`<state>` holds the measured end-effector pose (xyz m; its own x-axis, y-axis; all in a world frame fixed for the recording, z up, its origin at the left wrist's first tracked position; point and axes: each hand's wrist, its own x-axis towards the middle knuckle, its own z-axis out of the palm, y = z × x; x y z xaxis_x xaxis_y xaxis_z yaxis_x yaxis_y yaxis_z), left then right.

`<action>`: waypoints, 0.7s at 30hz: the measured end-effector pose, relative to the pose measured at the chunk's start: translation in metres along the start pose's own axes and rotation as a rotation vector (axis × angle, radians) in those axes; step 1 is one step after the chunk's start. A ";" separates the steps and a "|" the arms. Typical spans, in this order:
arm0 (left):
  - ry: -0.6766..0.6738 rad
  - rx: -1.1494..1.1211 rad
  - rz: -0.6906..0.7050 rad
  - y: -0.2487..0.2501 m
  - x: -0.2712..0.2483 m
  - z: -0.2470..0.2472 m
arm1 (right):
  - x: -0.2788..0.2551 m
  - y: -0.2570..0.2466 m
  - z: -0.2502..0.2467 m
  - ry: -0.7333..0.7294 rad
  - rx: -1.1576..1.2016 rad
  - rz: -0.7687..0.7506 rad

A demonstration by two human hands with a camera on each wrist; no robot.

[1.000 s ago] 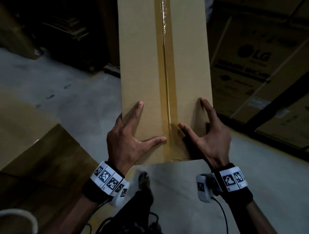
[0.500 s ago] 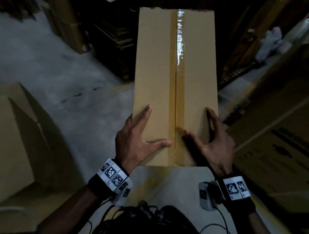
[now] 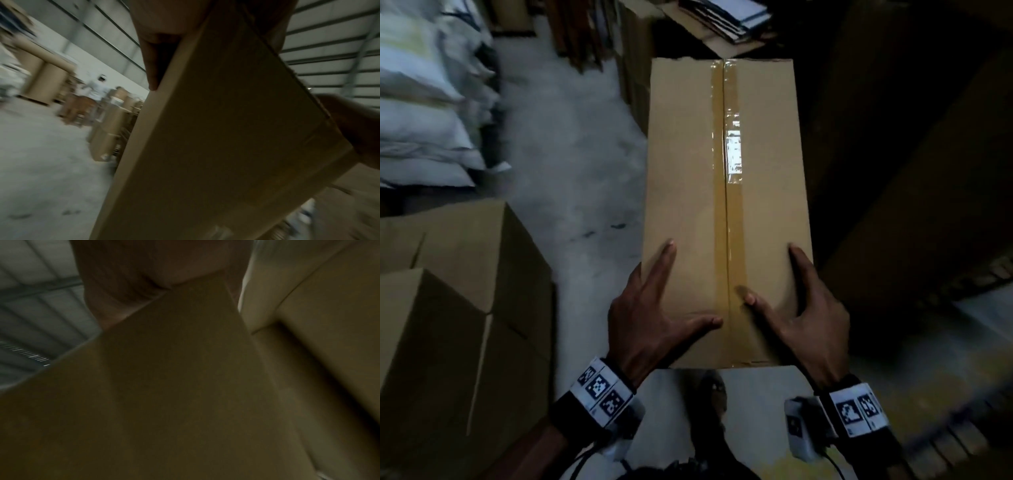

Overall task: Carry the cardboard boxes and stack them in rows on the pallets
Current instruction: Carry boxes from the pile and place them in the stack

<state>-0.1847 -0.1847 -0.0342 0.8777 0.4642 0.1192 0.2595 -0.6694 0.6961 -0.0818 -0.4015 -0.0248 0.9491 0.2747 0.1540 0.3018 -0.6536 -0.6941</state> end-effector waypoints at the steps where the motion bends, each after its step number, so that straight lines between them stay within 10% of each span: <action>1: 0.026 0.023 -0.030 0.004 0.025 0.001 | 0.035 -0.001 0.004 -0.030 0.008 -0.022; 21: 0.487 -0.021 -0.586 -0.136 0.444 -0.061 | 0.545 -0.166 0.275 -0.403 0.075 -0.554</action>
<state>0.1451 0.1480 -0.0330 0.3204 0.9471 0.0214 0.6162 -0.2255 0.7546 0.3608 0.0505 -0.0194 0.5444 0.8047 0.2368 0.7123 -0.2944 -0.6371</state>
